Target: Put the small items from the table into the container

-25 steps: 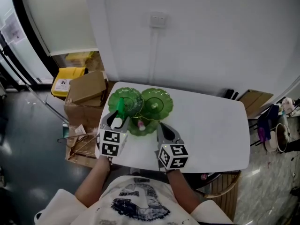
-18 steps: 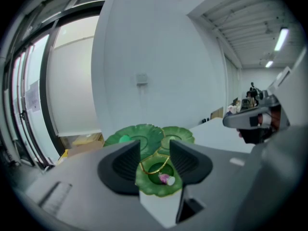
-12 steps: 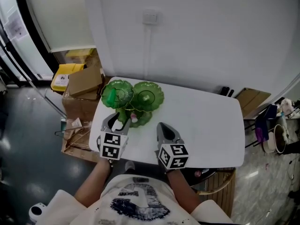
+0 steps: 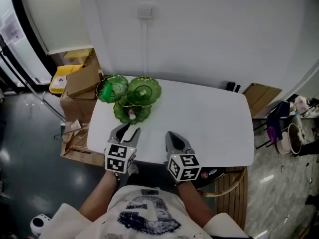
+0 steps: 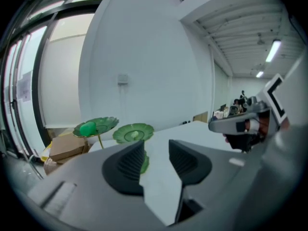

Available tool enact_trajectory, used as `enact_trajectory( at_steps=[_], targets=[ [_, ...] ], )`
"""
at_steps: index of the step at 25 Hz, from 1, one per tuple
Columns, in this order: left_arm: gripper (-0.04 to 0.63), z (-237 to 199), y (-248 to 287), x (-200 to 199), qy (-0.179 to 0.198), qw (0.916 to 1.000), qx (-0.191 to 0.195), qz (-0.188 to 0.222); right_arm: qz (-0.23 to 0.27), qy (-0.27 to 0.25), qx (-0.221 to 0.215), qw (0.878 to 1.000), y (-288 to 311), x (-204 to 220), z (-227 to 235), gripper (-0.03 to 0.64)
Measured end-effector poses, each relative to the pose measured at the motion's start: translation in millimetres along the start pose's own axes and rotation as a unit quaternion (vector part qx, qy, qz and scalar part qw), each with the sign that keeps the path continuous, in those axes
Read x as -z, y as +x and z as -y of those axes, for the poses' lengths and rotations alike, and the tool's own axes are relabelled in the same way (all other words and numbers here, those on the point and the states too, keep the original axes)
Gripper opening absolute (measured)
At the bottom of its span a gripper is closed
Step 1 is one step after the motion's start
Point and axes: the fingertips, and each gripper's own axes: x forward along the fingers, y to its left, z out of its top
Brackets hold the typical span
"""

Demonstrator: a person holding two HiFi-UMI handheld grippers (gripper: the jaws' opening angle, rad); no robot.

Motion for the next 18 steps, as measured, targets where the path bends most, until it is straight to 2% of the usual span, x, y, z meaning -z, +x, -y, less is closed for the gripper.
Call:
enact_trajectory(
  at_steps=[6,12,18],
  targets=[
    [0.081,48,-14,5,0.002,0.9996,0.026,0.013,0.002,-0.009,0.012,1.000,-39,11,14,-0.002],
    [-0.009,78,-25,11,-0.001,0.9990,0.034,0.027,0.002,-0.009,0.013,1.000,-62,18,20,-0.002],
    [-0.009,94,-34,13,-0.003,0.9988,0.037,0.033,0.015,-0.015,0.017,1.000,-80,15,21,-0.002]
  ],
)
